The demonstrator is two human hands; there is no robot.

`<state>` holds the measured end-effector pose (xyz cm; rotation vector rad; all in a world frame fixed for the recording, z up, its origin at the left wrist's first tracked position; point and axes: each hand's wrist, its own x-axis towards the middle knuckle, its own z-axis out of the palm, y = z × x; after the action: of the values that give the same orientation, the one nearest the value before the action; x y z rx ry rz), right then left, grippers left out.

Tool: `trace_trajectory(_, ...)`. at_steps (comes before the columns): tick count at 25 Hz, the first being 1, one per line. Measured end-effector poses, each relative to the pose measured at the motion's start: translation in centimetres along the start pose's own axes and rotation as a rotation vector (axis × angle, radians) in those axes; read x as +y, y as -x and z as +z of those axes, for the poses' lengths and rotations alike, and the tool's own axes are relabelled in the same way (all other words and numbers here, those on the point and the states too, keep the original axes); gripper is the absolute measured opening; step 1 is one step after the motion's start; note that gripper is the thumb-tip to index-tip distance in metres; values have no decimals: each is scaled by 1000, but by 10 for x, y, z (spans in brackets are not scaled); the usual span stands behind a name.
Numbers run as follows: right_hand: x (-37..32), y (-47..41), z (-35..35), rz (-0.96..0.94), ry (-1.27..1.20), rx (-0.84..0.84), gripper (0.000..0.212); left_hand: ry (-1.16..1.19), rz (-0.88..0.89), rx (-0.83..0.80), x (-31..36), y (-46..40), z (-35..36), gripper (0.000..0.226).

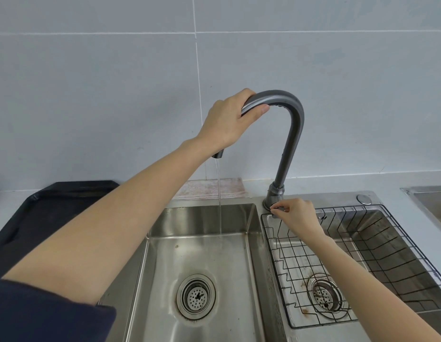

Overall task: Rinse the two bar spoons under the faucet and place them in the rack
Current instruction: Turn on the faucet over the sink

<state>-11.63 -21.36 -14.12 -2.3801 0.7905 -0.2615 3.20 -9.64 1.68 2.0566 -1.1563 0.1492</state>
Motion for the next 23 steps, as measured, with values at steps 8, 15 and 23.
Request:
trace_trajectory(8, -1, 1, 1, 23, 13, -9, 16, 35, -1, 29, 1, 5, 1, 31)
trace_trajectory(15, -15, 13, -1, -19, 141, -117, 33, 31, 63, -66, 0, 20, -6, 42)
trace_trajectory(23, -44, 42, 16, -256, 278, -66, 42, -189, 63, -106, -36, 89, -37, 59)
